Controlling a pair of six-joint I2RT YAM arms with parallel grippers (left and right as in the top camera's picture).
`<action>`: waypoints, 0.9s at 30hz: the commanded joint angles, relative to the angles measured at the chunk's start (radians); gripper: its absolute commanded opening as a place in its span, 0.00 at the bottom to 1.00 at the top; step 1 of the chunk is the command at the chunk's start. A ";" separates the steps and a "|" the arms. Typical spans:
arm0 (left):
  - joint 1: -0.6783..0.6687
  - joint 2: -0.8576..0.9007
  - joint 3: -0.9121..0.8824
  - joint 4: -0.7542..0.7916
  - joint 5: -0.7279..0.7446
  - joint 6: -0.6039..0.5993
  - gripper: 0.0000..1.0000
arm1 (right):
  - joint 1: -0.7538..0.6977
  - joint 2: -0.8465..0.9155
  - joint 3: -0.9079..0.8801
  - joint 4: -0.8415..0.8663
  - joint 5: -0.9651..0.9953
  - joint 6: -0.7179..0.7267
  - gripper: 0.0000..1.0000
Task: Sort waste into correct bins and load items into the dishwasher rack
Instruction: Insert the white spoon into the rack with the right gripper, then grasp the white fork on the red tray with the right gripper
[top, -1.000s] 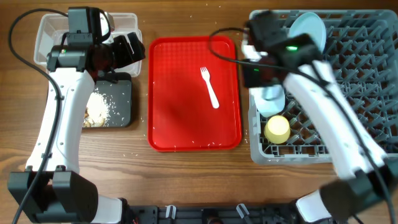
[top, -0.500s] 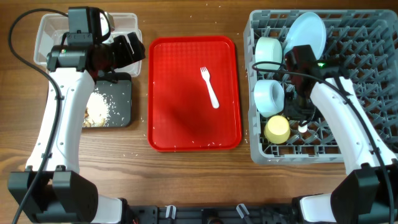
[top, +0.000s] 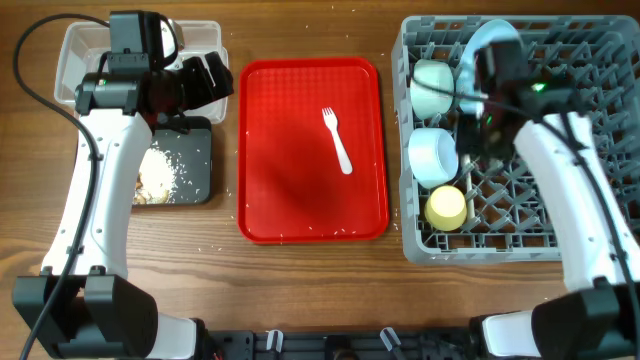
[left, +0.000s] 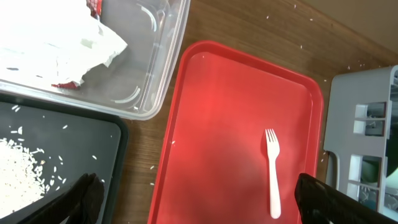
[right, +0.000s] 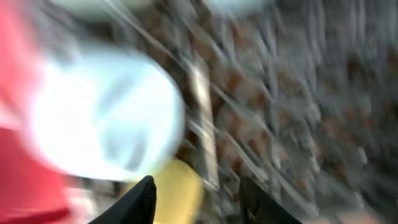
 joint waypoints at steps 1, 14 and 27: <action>0.005 -0.011 0.013 0.002 -0.005 0.005 1.00 | 0.078 -0.008 0.146 0.140 -0.333 -0.056 0.42; 0.005 -0.011 0.013 0.002 -0.005 0.005 1.00 | 0.341 0.512 0.147 0.639 -0.293 0.014 0.46; 0.005 -0.011 0.013 0.002 -0.005 0.005 1.00 | 0.341 0.697 0.146 0.648 -0.217 0.020 0.40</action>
